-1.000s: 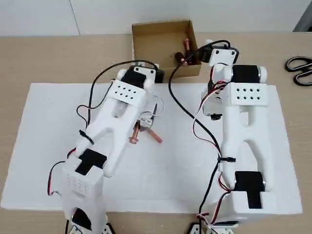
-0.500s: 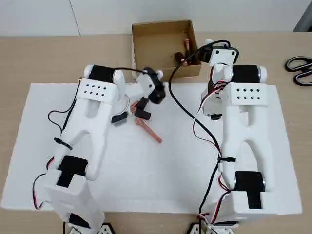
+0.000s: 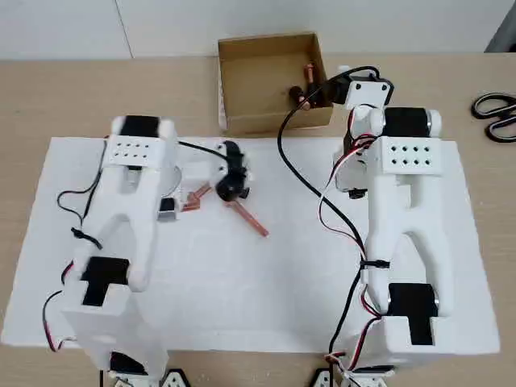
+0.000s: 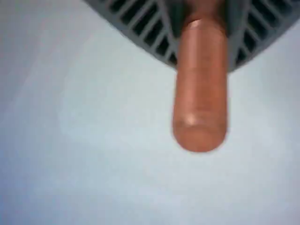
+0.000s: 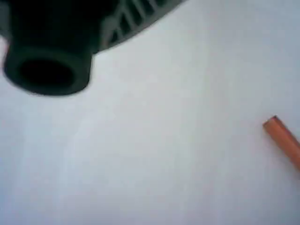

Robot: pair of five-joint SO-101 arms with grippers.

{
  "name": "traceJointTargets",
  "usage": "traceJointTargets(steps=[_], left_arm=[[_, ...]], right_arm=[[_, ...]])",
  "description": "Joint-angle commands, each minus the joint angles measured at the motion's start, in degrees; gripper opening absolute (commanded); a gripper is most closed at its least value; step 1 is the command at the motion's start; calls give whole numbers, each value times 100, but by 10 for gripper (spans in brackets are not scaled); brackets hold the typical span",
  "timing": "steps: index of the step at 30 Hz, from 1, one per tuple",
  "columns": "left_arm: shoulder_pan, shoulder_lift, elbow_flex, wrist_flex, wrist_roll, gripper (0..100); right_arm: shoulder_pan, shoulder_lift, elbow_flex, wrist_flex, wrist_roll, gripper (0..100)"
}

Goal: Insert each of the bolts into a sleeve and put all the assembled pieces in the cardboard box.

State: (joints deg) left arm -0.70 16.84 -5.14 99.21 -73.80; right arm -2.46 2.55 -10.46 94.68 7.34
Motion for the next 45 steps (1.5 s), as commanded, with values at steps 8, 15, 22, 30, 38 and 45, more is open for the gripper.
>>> traceJointTargets(steps=[8,15,22,30,38,45], left_arm=[[-308,633,-48,97,-1055,7],[-255,686,-66,-114,-1143,9],[-255,721,-66,-369,-1134,138],[-273,668,-215,-563,-879,152],[-352,668,-1499,-369,2251,152],[-378,659,-2404,132,7640,152]], right_arm=[[40,-365,-316,31,70,6],[13,-365,-316,48,35,6],[4,-365,-316,48,35,6],[4,-365,-316,48,35,6],[4,-365,-316,31,26,6],[4,-365,-316,-4,26,6]])
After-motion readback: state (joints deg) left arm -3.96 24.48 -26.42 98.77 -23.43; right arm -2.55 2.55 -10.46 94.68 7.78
